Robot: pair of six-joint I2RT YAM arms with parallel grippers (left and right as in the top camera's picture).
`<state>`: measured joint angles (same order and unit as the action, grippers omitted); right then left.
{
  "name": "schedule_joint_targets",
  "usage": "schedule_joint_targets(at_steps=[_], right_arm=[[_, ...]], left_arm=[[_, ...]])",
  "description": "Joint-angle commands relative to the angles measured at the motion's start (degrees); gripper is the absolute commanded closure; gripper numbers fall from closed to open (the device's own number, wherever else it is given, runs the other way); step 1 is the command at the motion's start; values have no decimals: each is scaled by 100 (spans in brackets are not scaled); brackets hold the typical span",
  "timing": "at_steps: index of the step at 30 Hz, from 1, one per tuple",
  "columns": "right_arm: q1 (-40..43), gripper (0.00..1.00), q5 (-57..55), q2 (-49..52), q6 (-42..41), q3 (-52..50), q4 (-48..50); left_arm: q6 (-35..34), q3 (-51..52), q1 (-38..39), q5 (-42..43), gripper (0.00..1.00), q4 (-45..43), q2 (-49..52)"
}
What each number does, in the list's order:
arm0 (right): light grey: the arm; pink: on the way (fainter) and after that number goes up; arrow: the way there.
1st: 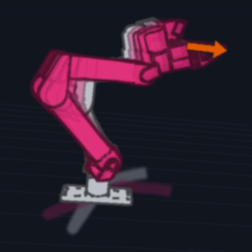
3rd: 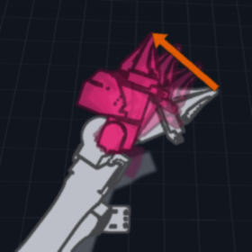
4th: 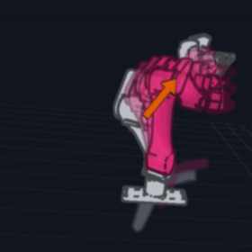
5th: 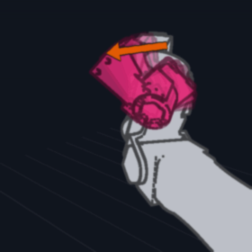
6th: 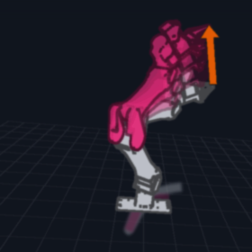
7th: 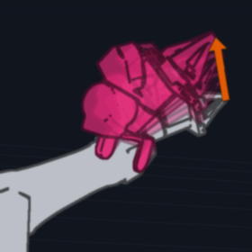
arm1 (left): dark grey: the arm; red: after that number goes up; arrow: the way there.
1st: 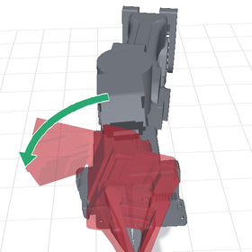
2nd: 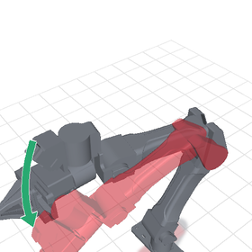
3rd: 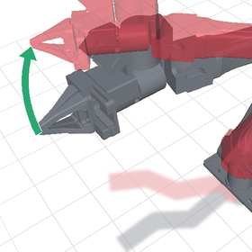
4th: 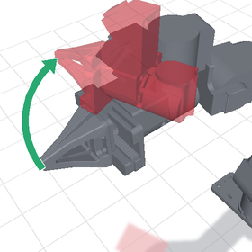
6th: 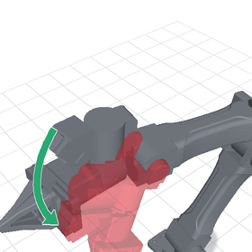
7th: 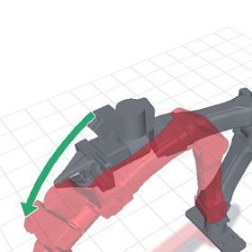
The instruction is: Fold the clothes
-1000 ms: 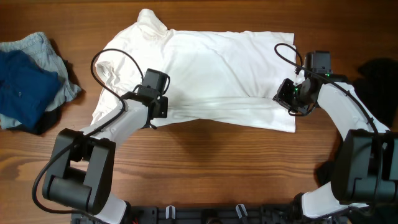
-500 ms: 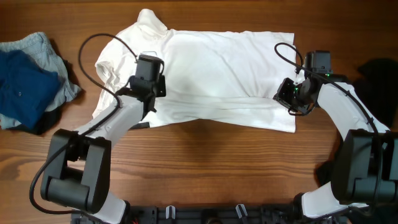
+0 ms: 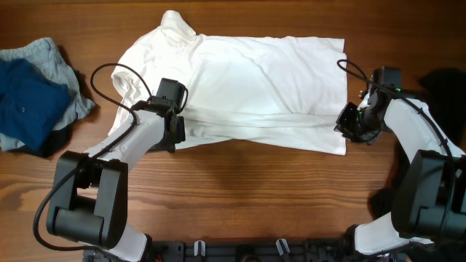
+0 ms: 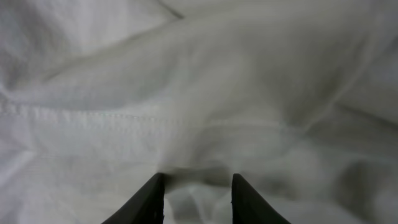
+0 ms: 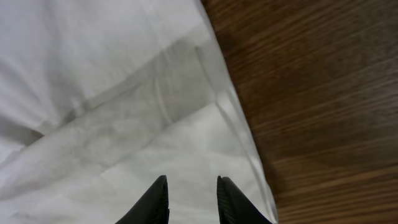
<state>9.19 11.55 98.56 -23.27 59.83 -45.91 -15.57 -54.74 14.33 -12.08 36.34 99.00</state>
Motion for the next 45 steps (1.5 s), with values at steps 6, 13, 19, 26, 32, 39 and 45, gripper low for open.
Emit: schedule_joint_targets(at_steps=[6, 13, 19, 26, 32, 39, 45], right_arm=[[-468, 74, 221, 273, 321, -197, 651], [-459, 73, -251, 662, 199, -195, 2024], [-243, 72, -297, 656, -262, -74, 3285], [61, 70, -577, 588, -221, -59, 2149], [299, 64, 695, 144, 667, -59, 1305], [17, 58, 734, 219, 1403, -219, 901], [-66, 58, 581, 487, 1403, -577, 1134]], left_arm=[[-341, 166, -4, 372, 65, -551, 85], [-463, 273, -4, 369, 64, -717, 168], [-463, 278, -9, 367, 64, -649, 168], [-463, 278, -11, -61, 64, -649, 166], [-463, 278, -293, -210, 47, -634, 162], [-463, 280, -387, -179, 45, -476, 164], [-466, 380, -385, 376, 48, -129, 164]])
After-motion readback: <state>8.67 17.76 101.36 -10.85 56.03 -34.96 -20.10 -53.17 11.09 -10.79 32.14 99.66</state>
